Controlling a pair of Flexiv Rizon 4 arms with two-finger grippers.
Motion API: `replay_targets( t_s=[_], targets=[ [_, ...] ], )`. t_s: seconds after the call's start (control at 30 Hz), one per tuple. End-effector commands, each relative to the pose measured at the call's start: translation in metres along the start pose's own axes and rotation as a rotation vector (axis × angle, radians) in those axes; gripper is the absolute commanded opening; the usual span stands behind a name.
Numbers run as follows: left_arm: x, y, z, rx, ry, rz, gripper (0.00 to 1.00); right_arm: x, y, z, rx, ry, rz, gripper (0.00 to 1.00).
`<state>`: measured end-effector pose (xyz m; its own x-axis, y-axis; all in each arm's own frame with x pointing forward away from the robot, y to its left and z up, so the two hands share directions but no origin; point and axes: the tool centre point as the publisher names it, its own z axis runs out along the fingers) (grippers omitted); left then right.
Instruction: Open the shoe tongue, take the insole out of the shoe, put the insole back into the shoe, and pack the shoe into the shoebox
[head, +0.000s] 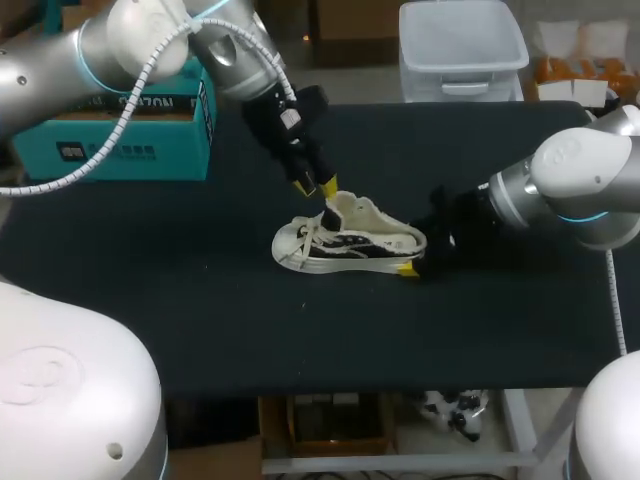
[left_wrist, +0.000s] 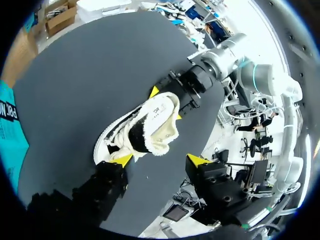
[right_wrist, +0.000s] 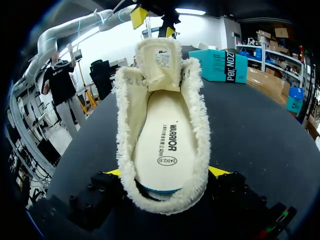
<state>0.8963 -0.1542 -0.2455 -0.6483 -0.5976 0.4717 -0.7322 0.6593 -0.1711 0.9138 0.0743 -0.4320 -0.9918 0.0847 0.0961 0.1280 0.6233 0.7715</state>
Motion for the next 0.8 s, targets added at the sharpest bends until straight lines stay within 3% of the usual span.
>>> replay_targets(
  t_s=[0.03,0.07,0.1,0.13,0.23,0.37,0.43,0.8],
  targets=[
    [0.02,0.006,-0.027,-0.027,-0.015,0.207,1.0,0.001,-0.006,0.003,-0.004,-0.002,-0.001,0.0],
    [0.025,0.005,-0.028,-0.029,-0.025,0.248,0.79,0.001,-0.006,0.003,-0.004,-0.002,-0.001,0.0],
    [0.031,0.004,-0.029,-0.039,-0.031,0.303,0.28,0.001,-0.006,0.003,-0.004,-0.002,-0.001,0.0],
    [0.037,0.003,-0.029,-0.046,-0.044,0.358,0.0,0.001,-0.006,0.003,-0.004,-0.002,-0.001,0.0],
    [0.053,0.002,-0.031,-0.07,-0.058,0.545,0.0,0.001,-0.006,0.003,-0.004,-0.002,-0.001,0.0],
    [0.068,0.002,-0.026,-0.225,-0.134,0.852,0.0,0.001,-0.006,0.003,-0.004,-0.002,-0.001,0.0],
    [0.074,-0.003,-0.019,-0.261,-0.245,0.905,0.0,0.001,-0.006,0.003,-0.004,-0.002,-0.001,0.0],
    [0.074,-0.003,-0.019,-0.261,-0.245,0.905,0.0,0.001,-0.006,0.003,-0.004,-0.002,-0.001,0.0]
  ],
)
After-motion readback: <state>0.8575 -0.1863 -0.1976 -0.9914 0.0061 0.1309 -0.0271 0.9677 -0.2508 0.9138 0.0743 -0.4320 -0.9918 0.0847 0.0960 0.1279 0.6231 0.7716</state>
